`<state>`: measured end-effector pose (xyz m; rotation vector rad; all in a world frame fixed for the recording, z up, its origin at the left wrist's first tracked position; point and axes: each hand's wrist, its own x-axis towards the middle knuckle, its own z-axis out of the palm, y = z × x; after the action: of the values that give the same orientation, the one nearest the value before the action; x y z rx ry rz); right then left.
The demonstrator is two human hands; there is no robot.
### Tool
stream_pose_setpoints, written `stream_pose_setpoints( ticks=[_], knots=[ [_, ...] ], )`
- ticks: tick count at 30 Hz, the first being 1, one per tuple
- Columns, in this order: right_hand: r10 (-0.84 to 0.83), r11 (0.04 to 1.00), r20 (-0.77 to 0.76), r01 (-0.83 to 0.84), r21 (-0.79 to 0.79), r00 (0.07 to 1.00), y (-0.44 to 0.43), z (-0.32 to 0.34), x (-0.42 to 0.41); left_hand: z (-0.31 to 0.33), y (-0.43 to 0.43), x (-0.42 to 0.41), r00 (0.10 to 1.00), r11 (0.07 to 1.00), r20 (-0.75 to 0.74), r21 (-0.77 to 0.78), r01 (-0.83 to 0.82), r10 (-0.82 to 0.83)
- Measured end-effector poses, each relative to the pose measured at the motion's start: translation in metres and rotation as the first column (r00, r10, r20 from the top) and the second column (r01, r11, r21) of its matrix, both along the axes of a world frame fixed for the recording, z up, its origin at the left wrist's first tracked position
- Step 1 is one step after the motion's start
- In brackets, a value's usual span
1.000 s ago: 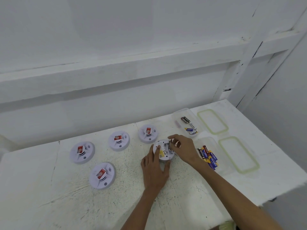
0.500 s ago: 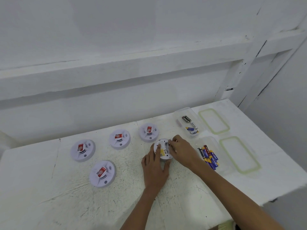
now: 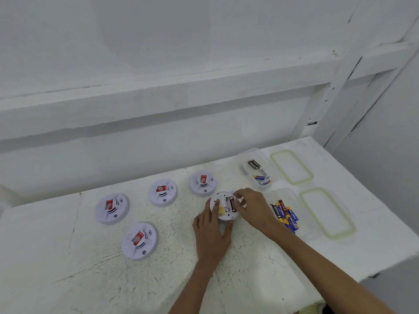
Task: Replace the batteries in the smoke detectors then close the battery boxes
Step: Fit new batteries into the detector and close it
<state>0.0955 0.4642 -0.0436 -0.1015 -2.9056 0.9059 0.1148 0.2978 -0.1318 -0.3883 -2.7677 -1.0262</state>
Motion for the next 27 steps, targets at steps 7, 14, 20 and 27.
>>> stream_pose_setpoints(
  ticks=[7,14,20,27],
  knots=[
    [-0.057,0.995,0.175,0.070,-0.068,0.983,-0.008,-0.002,-0.006,0.002,0.000,0.001,1.000,1.000,-0.001,-0.014,0.007,-0.007],
    [-0.075,0.997,0.213,0.075,0.007,0.974,-0.016,-0.002,-0.011,0.003,-0.001,0.001,1.000,1.000,-0.010,-0.016,0.012,-0.012],
    [-0.012,0.998,0.249,0.025,-0.050,0.968,-0.003,0.008,-0.018,0.002,0.000,0.000,1.000,0.999,0.004,-0.033,0.013,-0.013],
    [0.144,0.989,0.297,-0.135,-0.052,0.944,0.014,0.028,-0.031,0.006,0.001,-0.001,1.000,1.000,0.000,-0.024,-0.002,0.002]
  ],
)
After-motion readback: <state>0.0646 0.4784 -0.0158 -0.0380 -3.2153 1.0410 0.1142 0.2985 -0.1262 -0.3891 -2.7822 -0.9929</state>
